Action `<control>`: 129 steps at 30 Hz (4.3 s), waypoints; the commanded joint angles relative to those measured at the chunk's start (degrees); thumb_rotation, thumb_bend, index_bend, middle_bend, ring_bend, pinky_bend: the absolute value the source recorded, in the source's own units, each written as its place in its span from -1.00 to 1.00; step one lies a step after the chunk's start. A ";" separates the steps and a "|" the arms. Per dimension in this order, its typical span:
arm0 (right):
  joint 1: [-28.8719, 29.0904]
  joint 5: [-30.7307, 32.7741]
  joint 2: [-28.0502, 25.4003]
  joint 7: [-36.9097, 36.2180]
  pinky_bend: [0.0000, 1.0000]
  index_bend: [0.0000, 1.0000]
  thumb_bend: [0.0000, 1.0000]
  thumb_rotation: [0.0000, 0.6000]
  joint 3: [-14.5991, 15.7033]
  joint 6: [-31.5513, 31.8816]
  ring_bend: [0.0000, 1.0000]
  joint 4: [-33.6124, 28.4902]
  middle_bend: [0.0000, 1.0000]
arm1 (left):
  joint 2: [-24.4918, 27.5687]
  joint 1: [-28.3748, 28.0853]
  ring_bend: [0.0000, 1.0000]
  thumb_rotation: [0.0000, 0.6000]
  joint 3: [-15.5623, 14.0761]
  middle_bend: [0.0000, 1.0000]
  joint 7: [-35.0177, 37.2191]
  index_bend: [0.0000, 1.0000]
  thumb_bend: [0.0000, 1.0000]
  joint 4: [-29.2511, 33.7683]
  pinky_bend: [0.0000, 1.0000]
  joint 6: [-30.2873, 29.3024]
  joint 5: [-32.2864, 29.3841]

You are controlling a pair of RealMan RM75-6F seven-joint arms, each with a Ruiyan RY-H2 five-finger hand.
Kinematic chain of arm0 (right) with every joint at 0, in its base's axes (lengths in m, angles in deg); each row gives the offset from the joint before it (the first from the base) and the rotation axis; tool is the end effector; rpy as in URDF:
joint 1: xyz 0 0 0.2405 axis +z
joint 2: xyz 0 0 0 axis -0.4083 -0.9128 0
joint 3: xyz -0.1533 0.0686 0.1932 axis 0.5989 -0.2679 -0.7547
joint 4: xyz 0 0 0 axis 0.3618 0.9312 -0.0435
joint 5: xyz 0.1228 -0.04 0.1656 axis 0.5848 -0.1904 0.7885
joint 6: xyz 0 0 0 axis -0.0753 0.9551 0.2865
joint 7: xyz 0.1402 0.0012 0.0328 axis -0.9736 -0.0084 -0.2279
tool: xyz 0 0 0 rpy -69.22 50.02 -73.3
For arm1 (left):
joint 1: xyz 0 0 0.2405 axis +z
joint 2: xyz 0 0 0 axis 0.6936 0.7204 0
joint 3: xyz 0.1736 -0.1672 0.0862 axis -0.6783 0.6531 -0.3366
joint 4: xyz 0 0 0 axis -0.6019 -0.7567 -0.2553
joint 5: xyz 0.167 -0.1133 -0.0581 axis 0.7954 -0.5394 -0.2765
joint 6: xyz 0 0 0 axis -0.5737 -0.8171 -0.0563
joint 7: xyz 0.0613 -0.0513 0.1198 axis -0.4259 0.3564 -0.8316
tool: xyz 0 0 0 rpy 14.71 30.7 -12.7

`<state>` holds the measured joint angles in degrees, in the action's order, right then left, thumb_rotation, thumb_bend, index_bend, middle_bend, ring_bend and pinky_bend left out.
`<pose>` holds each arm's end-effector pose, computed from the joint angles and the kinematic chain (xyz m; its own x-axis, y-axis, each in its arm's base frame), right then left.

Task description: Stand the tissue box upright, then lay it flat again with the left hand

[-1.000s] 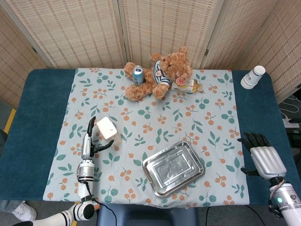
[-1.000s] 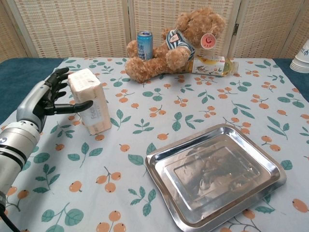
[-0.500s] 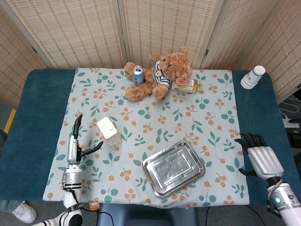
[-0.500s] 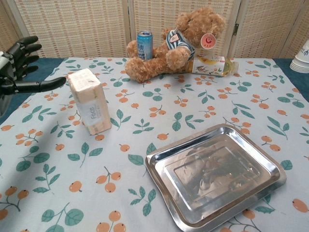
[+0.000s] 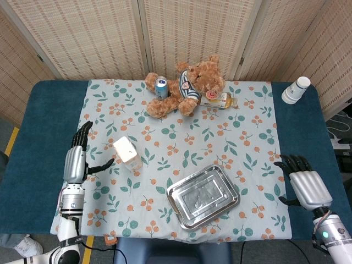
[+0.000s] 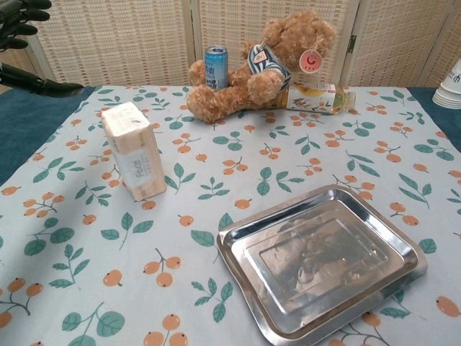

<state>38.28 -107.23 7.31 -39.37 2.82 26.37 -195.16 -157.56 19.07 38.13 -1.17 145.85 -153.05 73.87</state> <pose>-0.2504 -0.2009 0.1668 0.4941 -0.2903 0.8195 -0.8654 -0.0744 0.4955 -0.1414 0.2949 0.0757 -0.0946 -0.0637 0.9935 0.9948 -0.0435 0.0919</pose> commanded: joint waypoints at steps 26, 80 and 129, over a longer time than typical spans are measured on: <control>0.16 1.15 -0.67 -1.77 -1.00 -0.64 -0.76 1.00 -0.47 -0.40 -1.00 0.86 -0.89 | 0.08 -35.63 -1.00 1.00 12.39 -0.82 -46.12 -1.00 -0.72 7.91 -0.90 -12.15 -61.71; 0.74 3.25 -0.96 -3.46 -1.00 -0.64 -0.76 1.00 -1.25 -1.37 -1.00 2.13 -0.89 | -4.74 -39.81 -0.63 1.00 6.41 -0.22 -47.35 -0.56 -0.62 -7.63 -0.76 -7.63 -62.58; 1.15 4.29 1.52 -1.00 -1.00 -0.64 -0.76 1.00 -0.44 -2.20 -1.00 3.98 -0.89 | -20.77 -8.22 -0.34 1.00 -2.03 0.19 41.08 -0.15 -0.64 -34.65 -0.65 2.52 -5.08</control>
<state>39.44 -102.93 8.82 -40.36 2.38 24.17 -191.18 -176.97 10.11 37.06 38.76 113.14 -150.87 67.16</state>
